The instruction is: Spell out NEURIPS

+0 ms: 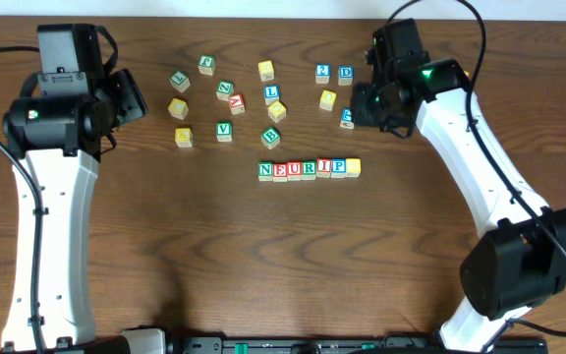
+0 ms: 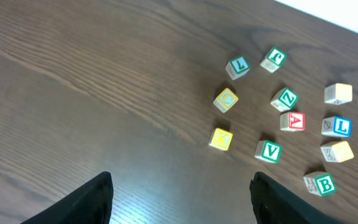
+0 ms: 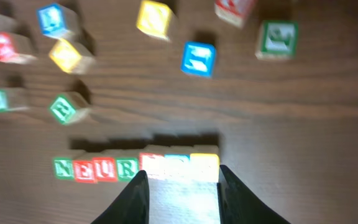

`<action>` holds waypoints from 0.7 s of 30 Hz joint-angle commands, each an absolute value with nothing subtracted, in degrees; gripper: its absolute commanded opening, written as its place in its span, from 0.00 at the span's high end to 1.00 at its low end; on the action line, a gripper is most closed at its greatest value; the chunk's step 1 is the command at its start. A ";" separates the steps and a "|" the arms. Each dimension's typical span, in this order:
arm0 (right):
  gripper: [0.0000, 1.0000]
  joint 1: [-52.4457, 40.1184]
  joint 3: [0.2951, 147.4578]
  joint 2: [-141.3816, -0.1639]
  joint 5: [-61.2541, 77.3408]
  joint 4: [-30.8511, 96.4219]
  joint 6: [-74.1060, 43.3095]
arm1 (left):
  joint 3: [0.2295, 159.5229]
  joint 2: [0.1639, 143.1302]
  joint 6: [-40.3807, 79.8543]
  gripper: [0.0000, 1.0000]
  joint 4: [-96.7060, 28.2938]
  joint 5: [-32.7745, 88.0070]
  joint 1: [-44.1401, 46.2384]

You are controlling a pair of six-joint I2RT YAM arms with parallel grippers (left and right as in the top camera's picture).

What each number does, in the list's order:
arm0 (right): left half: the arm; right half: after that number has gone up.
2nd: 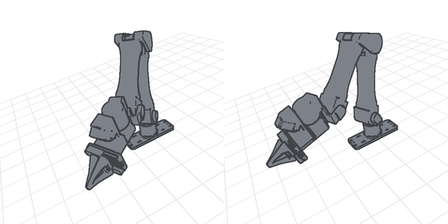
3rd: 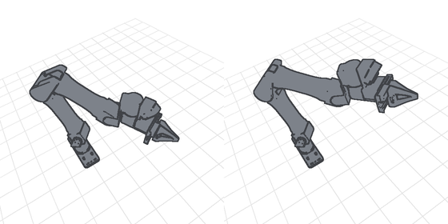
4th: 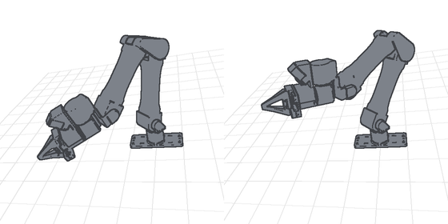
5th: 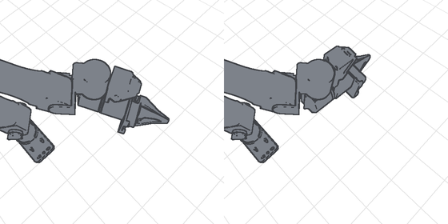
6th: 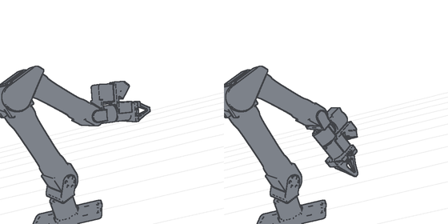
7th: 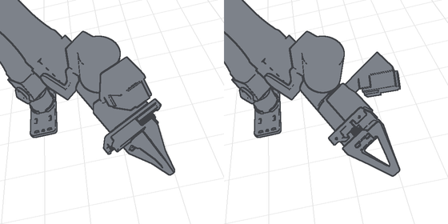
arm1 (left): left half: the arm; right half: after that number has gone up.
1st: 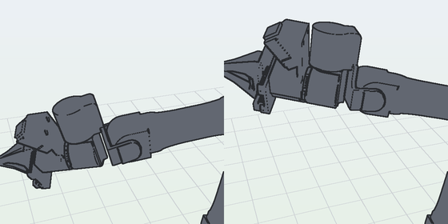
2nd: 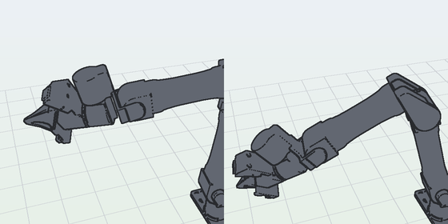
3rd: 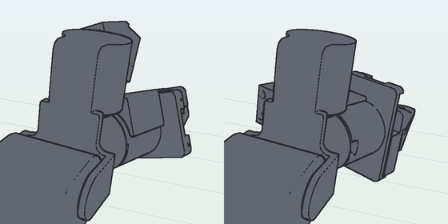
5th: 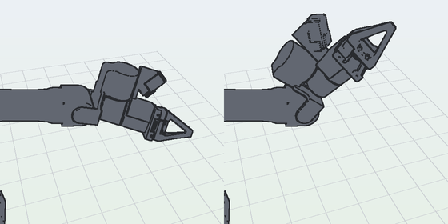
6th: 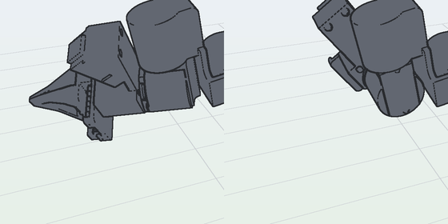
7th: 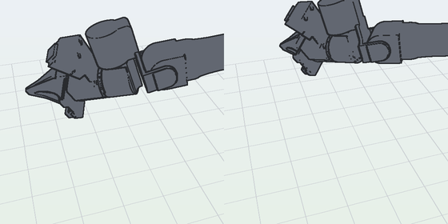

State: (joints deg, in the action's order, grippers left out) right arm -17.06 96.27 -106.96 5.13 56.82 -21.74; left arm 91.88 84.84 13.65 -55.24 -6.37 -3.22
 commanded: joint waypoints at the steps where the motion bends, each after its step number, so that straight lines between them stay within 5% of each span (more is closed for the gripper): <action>1: 0.76 -16.69 95.88 -111.48 0.40 60.40 -27.77 | 91.33 86.17 13.82 0.30 -55.90 -6.48 -3.31; 21: 0.76 -15.68 94.06 -122.17 -0.75 62.11 -28.51 | 90.94 86.83 14.76 0.30 -55.90 -6.46 -3.31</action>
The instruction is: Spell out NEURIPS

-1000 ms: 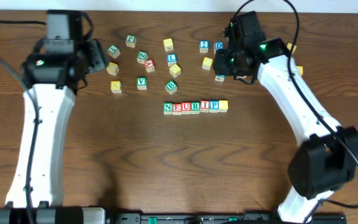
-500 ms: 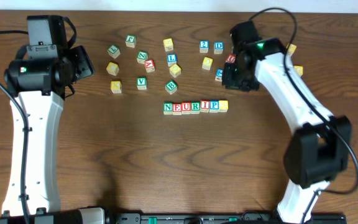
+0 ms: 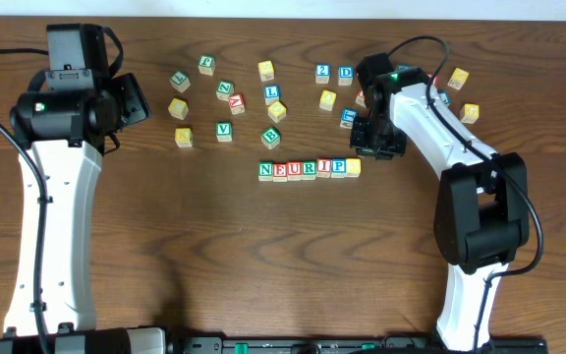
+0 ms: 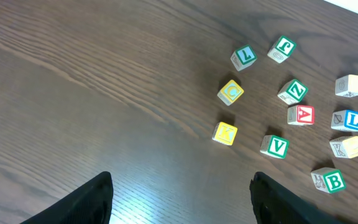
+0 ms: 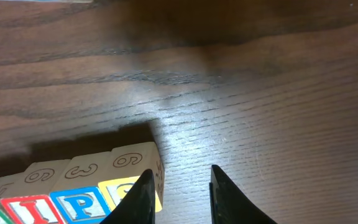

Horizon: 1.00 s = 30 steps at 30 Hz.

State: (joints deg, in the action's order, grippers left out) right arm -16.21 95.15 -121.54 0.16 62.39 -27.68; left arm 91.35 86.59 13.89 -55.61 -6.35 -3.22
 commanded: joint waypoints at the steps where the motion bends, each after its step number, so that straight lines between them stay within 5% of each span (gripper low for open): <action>1: 0.76 -15.68 93.62 -122.17 -0.75 61.87 -28.51 | 90.94 86.83 14.92 0.30 -55.90 -6.46 -3.31; 30: 0.77 -17.17 91.44 -122.17 0.78 56.62 -26.04 | 90.94 86.83 14.90 0.30 -55.90 -6.46 -3.31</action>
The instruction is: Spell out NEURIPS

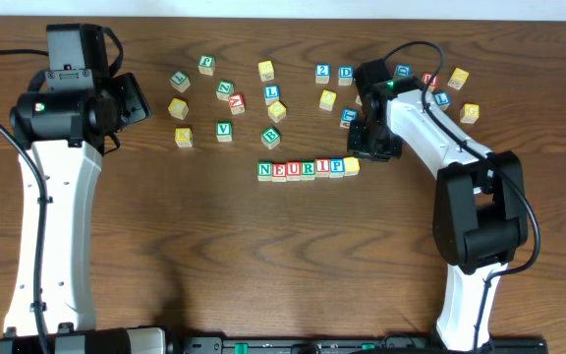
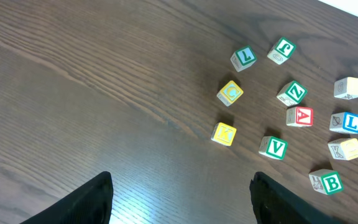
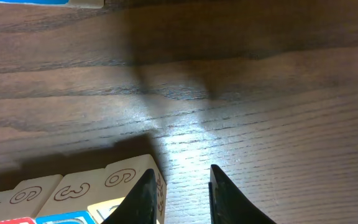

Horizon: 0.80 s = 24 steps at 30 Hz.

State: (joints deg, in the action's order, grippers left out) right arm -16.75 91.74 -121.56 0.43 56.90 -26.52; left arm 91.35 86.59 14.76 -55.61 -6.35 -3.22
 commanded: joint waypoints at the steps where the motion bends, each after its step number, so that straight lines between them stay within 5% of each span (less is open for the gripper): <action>1: 0.76 -16.97 91.77 -122.15 0.80 56.69 -25.58 | 90.94 86.83 14.92 0.30 -55.90 -6.46 -3.31; 11: 0.74 -16.60 101.14 -122.15 1.23 62.26 -23.49 | 90.94 86.83 14.92 0.30 -55.90 -6.46 -3.31; 24: 0.78 -23.88 96.99 -122.23 4.01 45.32 -26.81 | 90.85 86.85 14.90 0.30 -55.90 -6.46 -3.31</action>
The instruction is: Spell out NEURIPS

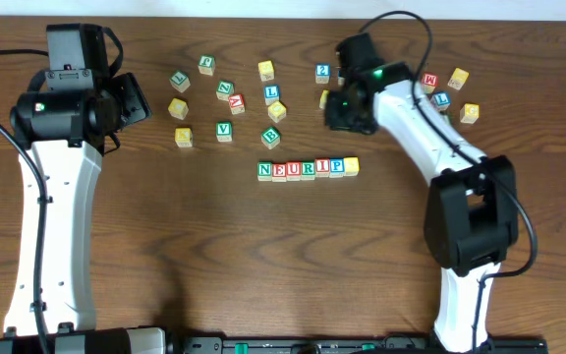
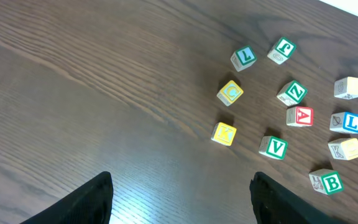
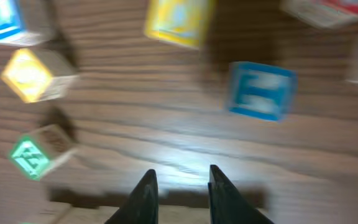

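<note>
A row of letter blocks [image 1: 309,168] lies mid-table and reads N, E, U, R, I, P. A yellow block [image 1: 352,166] closes its right end; its letter is too small to read. My right gripper [image 1: 342,108] hovers behind the row among loose blocks. In the blurred right wrist view the gripper [image 3: 180,193] is open with nothing between its fingers. The row's top edge [image 3: 185,214] shows just beyond the fingertips. My left gripper [image 2: 182,199] is open and empty at the far left [image 1: 134,101].
Loose blocks lie behind the row: a left group [image 1: 224,93] with K [image 2: 224,133], V [image 2: 273,147] and B [image 2: 324,182], and a right group [image 1: 447,88]. Near the right gripper are a blue block [image 3: 260,90] and a yellow block [image 3: 179,18].
My right gripper has gone from low beside the yellow end block to higher and further back-left, over the loose blocks. The row and the left arm are unchanged.
The seven-block row stood in place at the oldest moment, with my right gripper behind it. Then the gripper was low at the row's right end, its fingers by the yellow block, and stayed there. Now it is back over the loose blocks, empty.
</note>
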`<action>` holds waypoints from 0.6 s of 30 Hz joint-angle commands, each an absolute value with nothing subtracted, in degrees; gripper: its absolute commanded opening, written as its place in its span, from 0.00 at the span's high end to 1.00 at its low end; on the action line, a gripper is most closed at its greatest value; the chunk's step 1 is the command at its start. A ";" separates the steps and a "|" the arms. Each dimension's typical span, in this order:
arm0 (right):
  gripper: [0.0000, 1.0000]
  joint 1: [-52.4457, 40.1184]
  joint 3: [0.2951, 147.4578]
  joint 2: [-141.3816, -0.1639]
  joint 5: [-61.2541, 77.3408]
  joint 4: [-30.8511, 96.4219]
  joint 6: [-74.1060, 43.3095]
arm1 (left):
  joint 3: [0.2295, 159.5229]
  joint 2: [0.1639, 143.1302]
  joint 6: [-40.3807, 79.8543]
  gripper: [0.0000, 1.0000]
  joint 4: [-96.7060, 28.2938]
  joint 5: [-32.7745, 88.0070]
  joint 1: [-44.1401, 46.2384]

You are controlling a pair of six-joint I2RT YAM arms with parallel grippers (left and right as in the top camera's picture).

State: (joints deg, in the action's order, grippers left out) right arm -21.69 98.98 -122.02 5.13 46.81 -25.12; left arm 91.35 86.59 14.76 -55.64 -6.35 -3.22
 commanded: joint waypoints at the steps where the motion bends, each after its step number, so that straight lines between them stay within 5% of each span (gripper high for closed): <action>1: 0.79 -24.53 96.49 -122.30 3.29 44.34 -26.81 | 90.85 86.85 14.90 0.30 -55.90 -6.46 -3.31; 7: 0.80 -27.46 93.78 -122.30 0.86 41.15 -27.09 | 90.85 86.85 15.09 0.30 -55.90 -6.46 -3.31; 18: 0.97 -28.38 91.68 -123.55 -2.00 40.84 -31.29 | 90.85 86.85 15.09 0.30 -55.90 -6.46 -3.31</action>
